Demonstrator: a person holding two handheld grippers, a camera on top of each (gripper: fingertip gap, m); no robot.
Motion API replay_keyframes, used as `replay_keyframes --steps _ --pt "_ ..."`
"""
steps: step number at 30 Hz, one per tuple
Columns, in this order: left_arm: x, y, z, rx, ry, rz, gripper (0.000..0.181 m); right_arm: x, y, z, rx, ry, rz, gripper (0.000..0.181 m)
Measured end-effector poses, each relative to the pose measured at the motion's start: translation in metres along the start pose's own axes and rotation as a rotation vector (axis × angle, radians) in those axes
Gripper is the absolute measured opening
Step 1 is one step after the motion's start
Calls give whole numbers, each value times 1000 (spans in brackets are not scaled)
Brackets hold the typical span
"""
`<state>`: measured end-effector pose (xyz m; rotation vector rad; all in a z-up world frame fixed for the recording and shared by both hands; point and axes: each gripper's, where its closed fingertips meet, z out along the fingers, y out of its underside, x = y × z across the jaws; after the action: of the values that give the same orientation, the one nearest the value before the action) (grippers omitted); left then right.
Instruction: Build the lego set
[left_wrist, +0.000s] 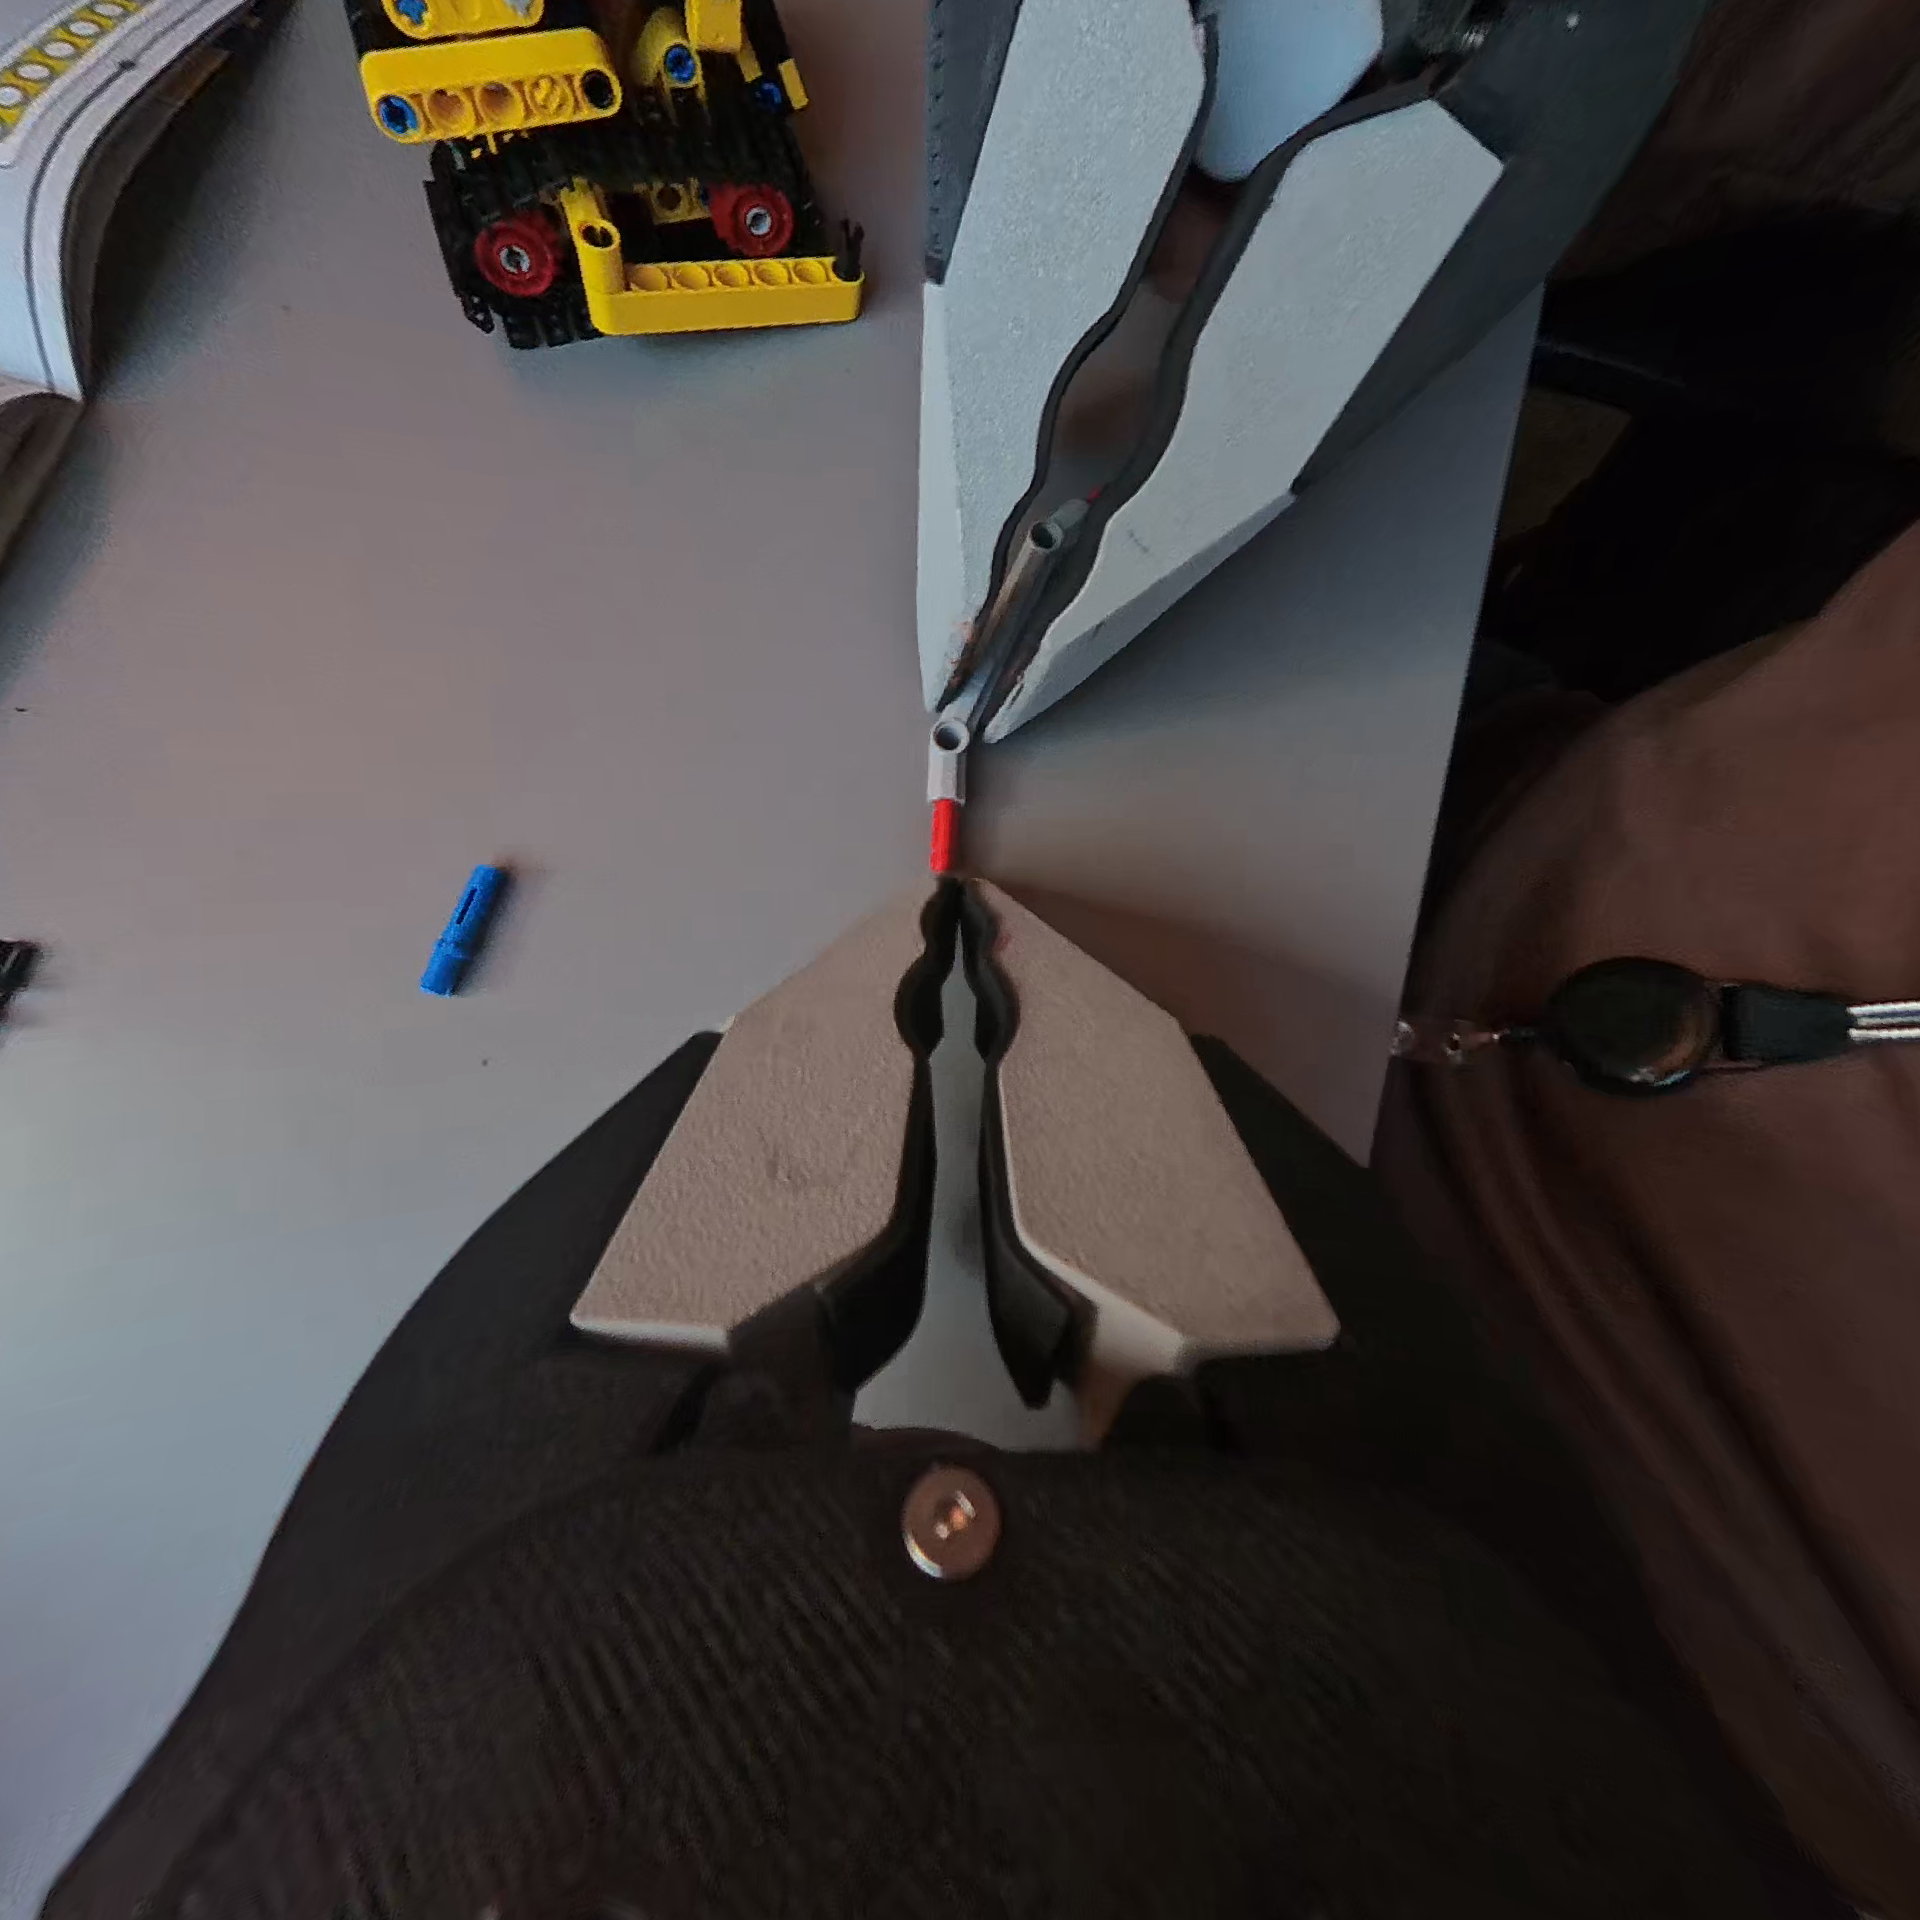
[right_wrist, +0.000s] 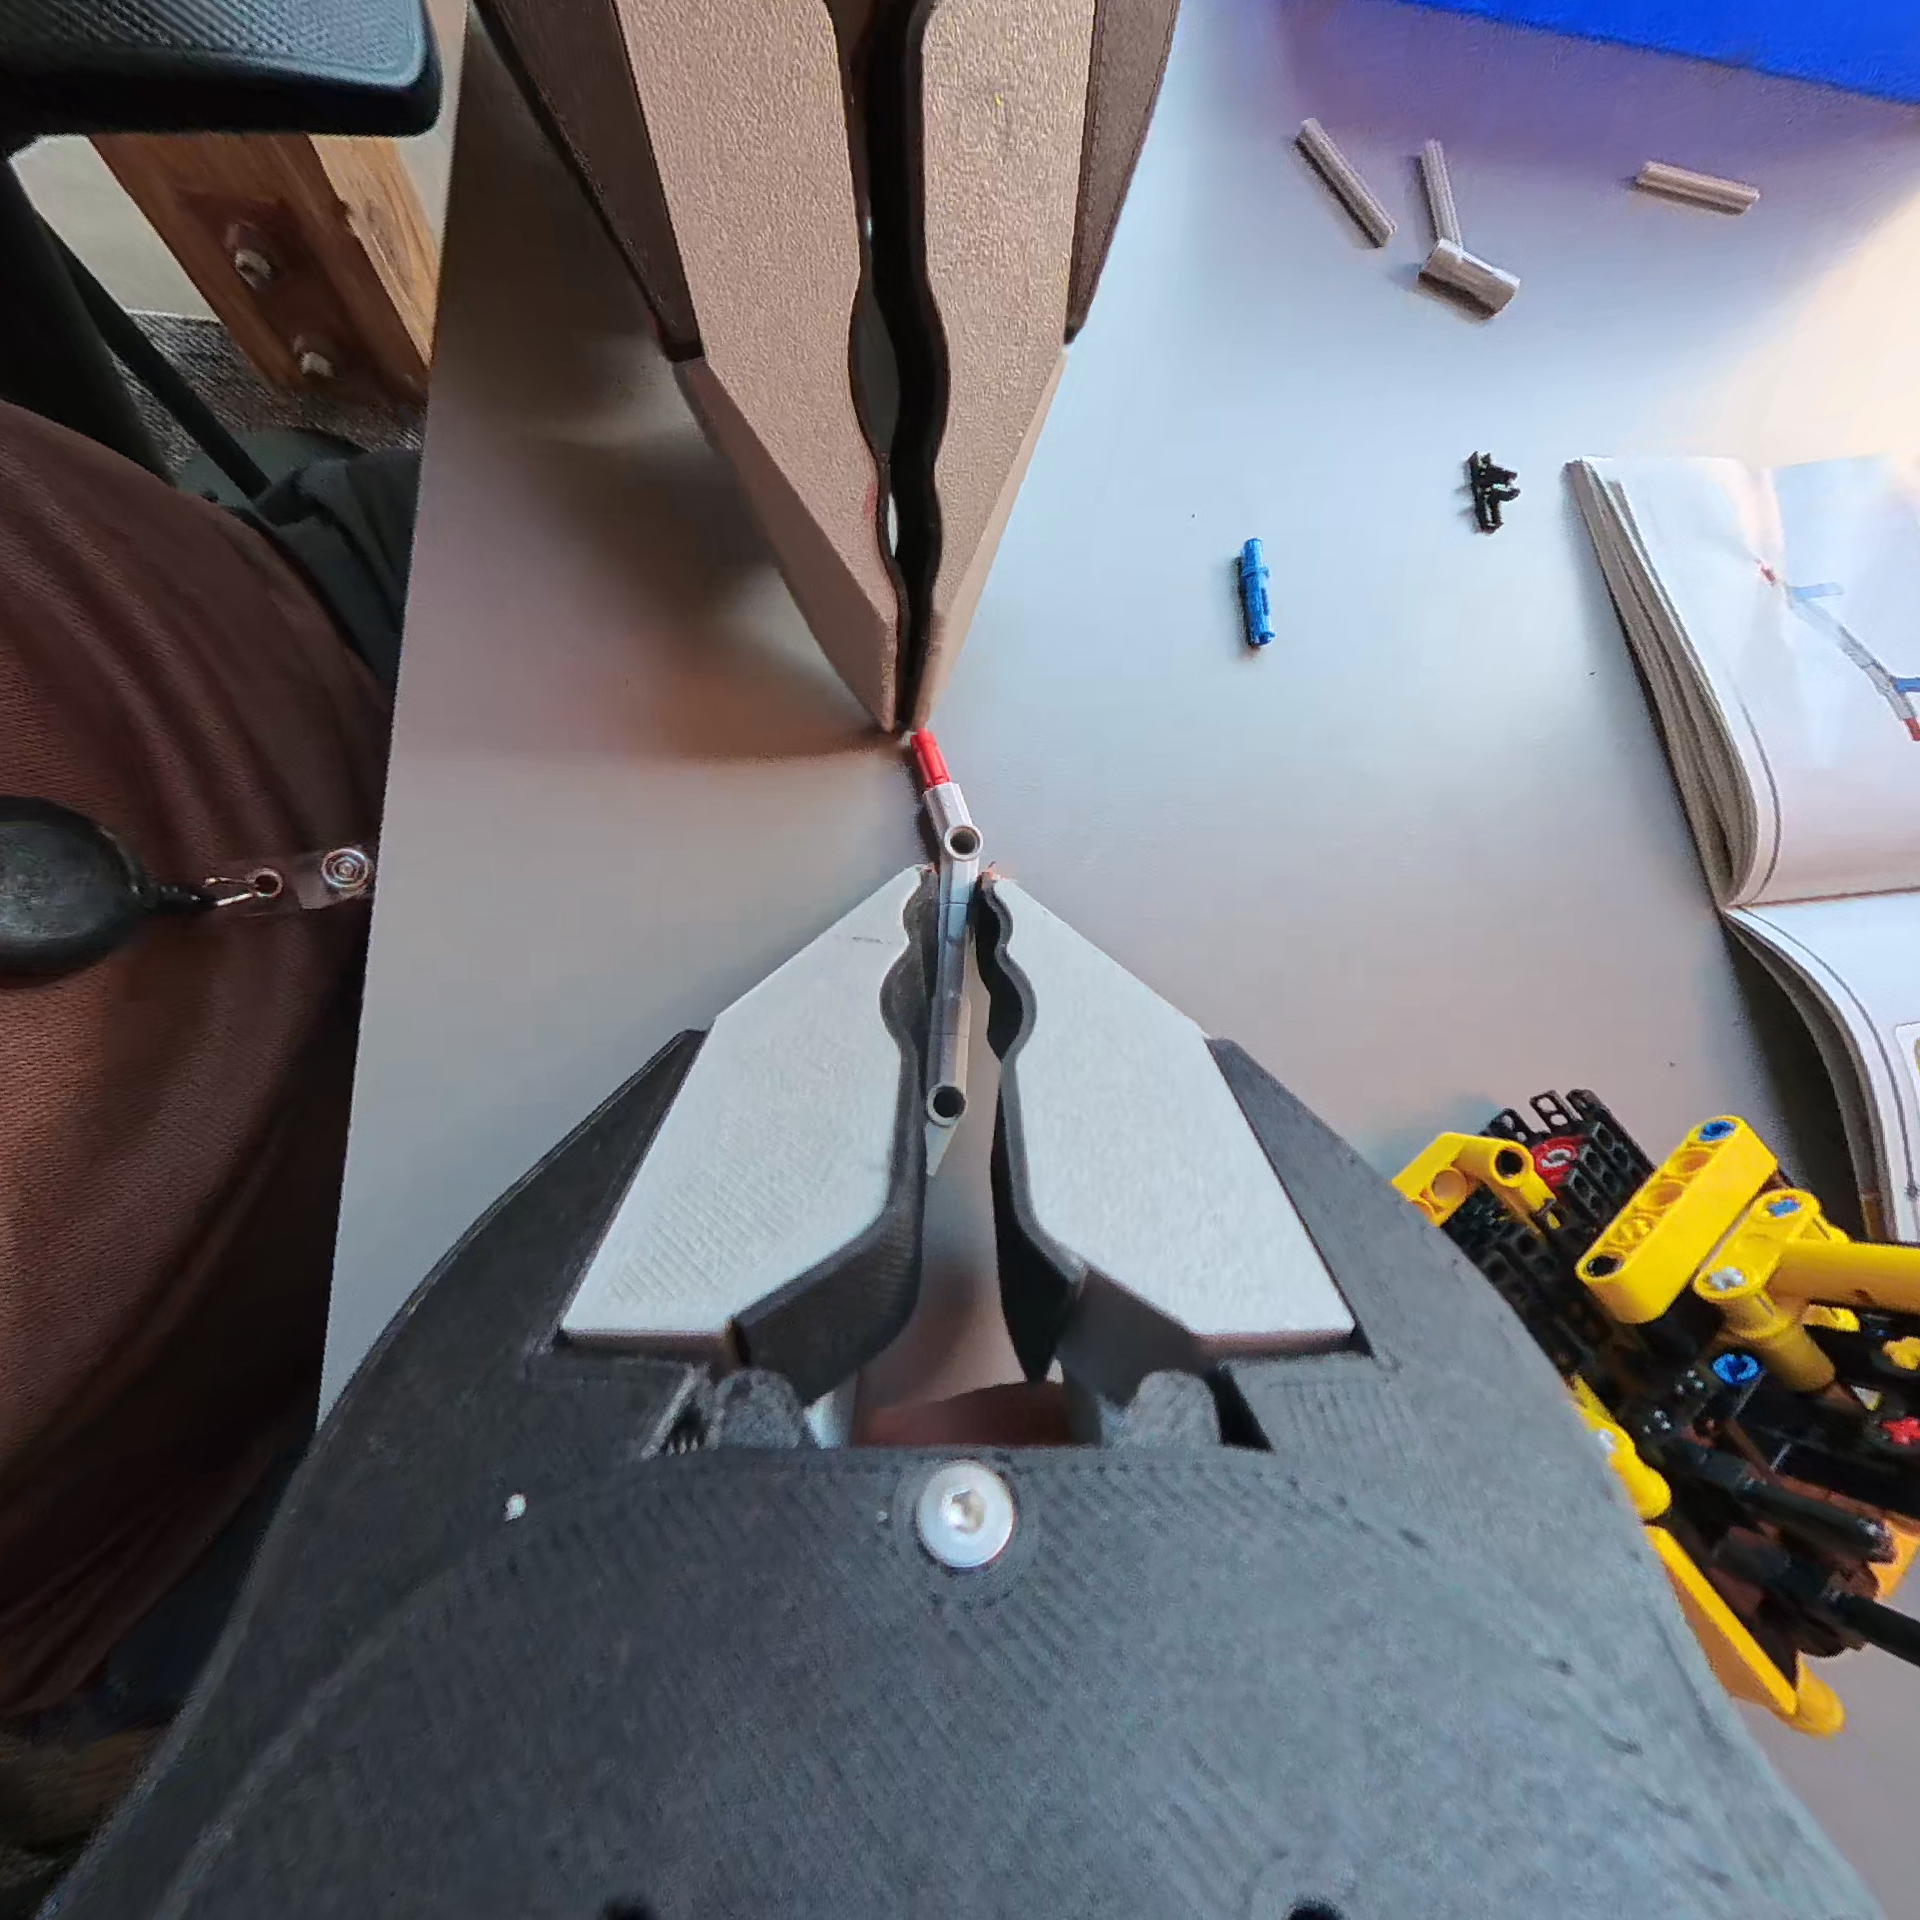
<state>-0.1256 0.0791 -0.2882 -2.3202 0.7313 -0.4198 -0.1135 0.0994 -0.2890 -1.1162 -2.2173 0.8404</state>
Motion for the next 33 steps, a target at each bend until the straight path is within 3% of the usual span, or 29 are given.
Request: replay_keyframes --steps 1,6,20,25,33 --pt "-2 -1 1 8 -14 -1 0 1 1 0 -6 11 -8 4" --pt "-11 -3 0 22 -67 -21 2 1 0 0 -8 16 -25 4" --pt "-1 -8 7 30 -11 -49 1 -2 -2 2 9 -3 -24 4" --pt "-2 -4 2 14 -24 -58 9 -4 -3 2 12 -12 -26 4" --pt "-1 -2 1 45 -19 -44 1 -5 -3 2 5 -3 -41 4"
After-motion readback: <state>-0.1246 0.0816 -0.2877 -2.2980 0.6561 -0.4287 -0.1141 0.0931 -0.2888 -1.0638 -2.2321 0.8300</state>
